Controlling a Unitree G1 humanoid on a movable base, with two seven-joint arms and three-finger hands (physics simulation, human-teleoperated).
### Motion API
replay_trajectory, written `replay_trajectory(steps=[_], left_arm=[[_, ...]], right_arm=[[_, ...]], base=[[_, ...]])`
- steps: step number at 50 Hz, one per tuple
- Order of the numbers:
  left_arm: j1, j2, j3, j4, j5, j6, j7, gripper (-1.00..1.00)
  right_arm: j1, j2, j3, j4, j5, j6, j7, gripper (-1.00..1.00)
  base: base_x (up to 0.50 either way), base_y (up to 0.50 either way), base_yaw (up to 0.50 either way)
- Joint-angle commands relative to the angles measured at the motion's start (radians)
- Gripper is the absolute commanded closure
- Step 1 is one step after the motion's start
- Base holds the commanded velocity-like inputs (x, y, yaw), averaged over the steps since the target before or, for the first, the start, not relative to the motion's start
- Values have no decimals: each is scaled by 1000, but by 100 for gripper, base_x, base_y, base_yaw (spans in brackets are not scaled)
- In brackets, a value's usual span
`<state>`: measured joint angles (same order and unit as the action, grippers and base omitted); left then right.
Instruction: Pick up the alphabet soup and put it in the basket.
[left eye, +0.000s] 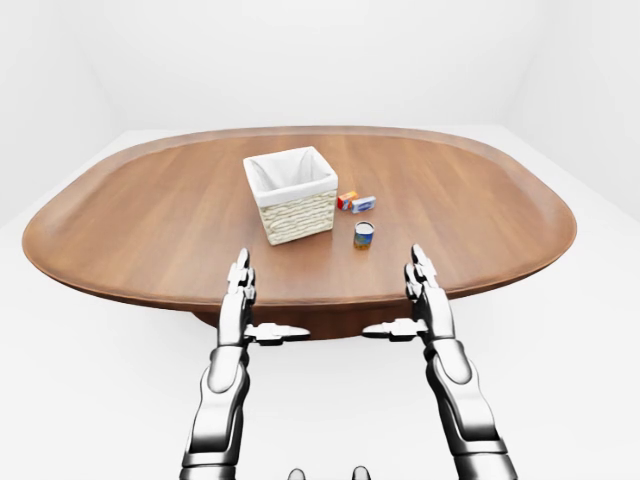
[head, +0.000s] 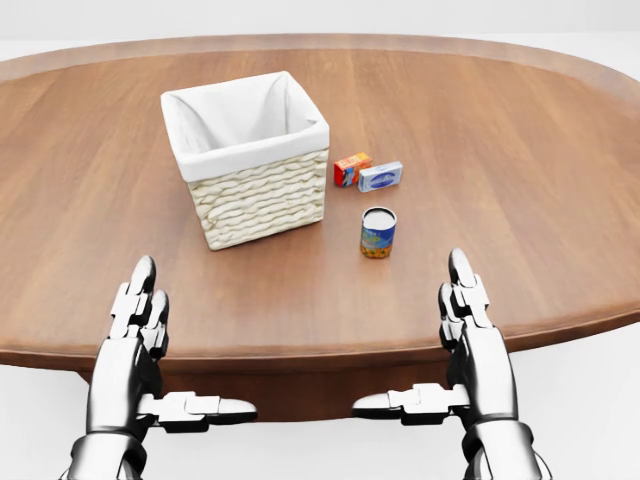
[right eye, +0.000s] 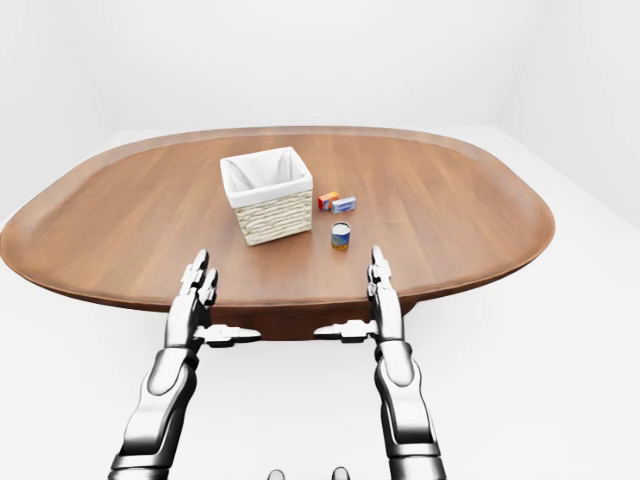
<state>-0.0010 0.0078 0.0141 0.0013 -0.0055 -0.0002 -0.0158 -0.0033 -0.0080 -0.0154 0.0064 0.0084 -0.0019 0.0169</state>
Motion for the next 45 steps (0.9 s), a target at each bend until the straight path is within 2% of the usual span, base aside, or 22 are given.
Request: replay_trajectory(steps=[1,5,7,9,10,12,14,15,18,19,20,21,22,23,24,28,31,32,33,37,45], left_arm=[[-3,13,23,4,-6,-8,-25,-100],[-3,12,23,7,-7,-9,-27,-100],[-4,12,24,12,-8,-11,-28,-100],[-2,12,23,3,-7,-4,-26,-100],[-2,12,23,-1,-7,0,-26,-100],[-5,13,25,10,-9,-8,-28,-100],[-6,14,26,8,-10,-2,-29,-100],[-14,19,30,28,17,-20,-7,-100],[-12,24,30,-3,5,1,-31,-100],[-9,24,36,-97,9,79,-14,-100],[-10,23,39,-153,3,88,-14,-100],[-20,24,46,-171,11,88,0,-100],[-34,28,48,-198,29,88,15,-100],[-32,39,34,-258,78,88,21,-100],[-34,37,35,-306,93,88,24,-100],[-42,39,37,-393,159,88,17,-100],[-58,36,56,-474,152,88,6,-100],[-68,42,59,-518,176,88,16,-100],[-88,41,74,-592,161,88,3,-100],[-131,48,87,-726,157,88,-12,-100],[-149,57,94,-749,165,88,-3,-100]], right_arm=[[-3,-12,-21,6,9,1,27,-100],[-6,-11,-20,22,9,-3,29,-100],[-4,-10,-19,10,9,7,28,-100],[-17,-14,-22,59,4,-25,30,-100],[-12,-14,-19,45,0,-16,29,-100],[-8,-12,-18,29,1,-5,29,-100],[-3,-11,-16,14,-1,5,29,-100],[0,-11,-16,5,1,12,29,-100],[-6,-11,-18,21,2,1,31,-100],[-4,-12,-18,9,3,11,31,-100],[-4,-12,-19,3,2,16,30,-100],[-3,-10,-25,-7,11,25,24,-100],[0,-5,-31,-38,48,56,38,-100],[0,-13,-30,-80,24,86,17,-100],[-1,-17,-28,-154,27,89,20,-100],[-52,-26,-51,-384,39,89,-5,-100],[-101,-31,-76,-535,71,89,-21,-100],[-116,-42,-74,-587,67,89,-24,-100],[-138,-50,-73,-661,70,89,-27,-100],[-194,-52,-86,-784,97,89,-44,-100],[-235,-53,-78,-857,127,89,-72,-100]], base=[[0,0,0],[0,0,0],[0,0,0],[0,0,0],[0,0,0],[0,0,0],[0,0,0],[0,0,0],[0,0,0],[0,0,0],[0,0,0],[0,0,0],[0,0,0],[0,0,0],[0,0,0],[0,0,0],[0,0,0],[0,0,0],[0,0,0],[0,0,0],[0,0,0]])
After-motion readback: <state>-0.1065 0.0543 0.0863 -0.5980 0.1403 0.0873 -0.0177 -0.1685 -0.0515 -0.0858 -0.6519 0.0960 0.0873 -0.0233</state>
